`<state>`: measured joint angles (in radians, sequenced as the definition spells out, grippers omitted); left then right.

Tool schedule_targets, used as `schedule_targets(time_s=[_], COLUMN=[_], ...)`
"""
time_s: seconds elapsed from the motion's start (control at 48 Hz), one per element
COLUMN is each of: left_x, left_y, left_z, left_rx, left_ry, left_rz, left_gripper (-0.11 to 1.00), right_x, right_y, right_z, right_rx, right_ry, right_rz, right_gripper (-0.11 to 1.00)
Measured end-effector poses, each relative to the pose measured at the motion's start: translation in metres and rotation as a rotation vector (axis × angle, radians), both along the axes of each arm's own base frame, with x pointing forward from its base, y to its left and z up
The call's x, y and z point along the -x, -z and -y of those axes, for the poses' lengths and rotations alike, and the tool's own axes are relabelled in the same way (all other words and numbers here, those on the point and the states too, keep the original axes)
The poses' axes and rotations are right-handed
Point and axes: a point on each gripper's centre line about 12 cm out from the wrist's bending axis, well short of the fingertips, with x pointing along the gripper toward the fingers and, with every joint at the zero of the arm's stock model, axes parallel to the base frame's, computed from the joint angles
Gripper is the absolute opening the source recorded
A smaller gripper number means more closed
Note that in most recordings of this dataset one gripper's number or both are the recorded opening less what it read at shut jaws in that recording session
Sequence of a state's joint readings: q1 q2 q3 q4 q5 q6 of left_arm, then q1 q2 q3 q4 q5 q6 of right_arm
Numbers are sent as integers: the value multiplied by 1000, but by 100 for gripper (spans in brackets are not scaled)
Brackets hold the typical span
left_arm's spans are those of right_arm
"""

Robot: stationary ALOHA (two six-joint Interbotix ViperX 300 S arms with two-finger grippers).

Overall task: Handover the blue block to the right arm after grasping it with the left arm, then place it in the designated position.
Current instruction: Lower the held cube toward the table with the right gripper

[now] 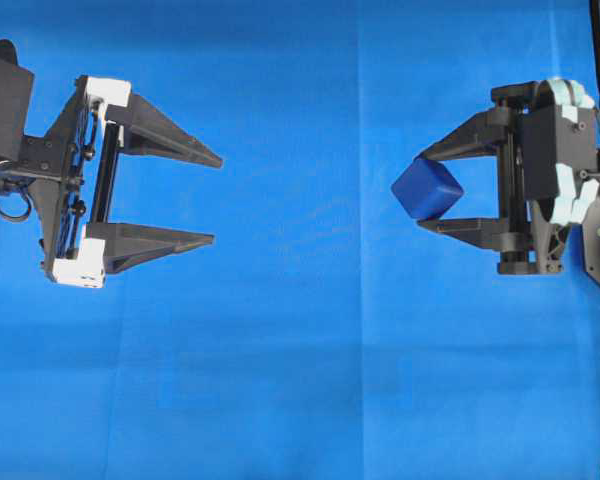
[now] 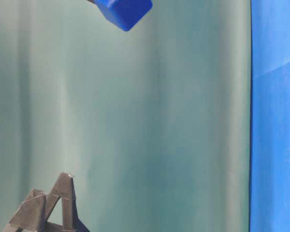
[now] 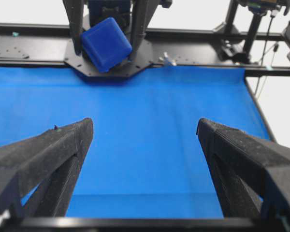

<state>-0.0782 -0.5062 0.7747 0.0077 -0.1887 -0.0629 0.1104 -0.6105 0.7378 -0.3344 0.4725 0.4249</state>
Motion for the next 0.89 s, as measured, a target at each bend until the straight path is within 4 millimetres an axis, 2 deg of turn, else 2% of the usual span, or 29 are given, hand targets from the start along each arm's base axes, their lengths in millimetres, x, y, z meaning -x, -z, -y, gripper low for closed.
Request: schedule_targets(time_s=[0.229,0.375,0.687,0.895], left_x=[0,0,0,0], left_y=[0,0,0,0], left_z=[0,0,0,0], left_rx=[0,0,0,0], left_ry=[0,0,0,0], left_rz=[0,-2,0,2], left_gripper=[93,93,93,93], right_x=[0,-4,-31,-54], right_y=[-1,6,43,81], right_z=[0,-1,-9,-10], right_rx=[0,0,-34,-71], right_ry=[2,-5,-33,-26], right_rz=[2,-9,-38,-91], right_gripper=[47,47,47,47])
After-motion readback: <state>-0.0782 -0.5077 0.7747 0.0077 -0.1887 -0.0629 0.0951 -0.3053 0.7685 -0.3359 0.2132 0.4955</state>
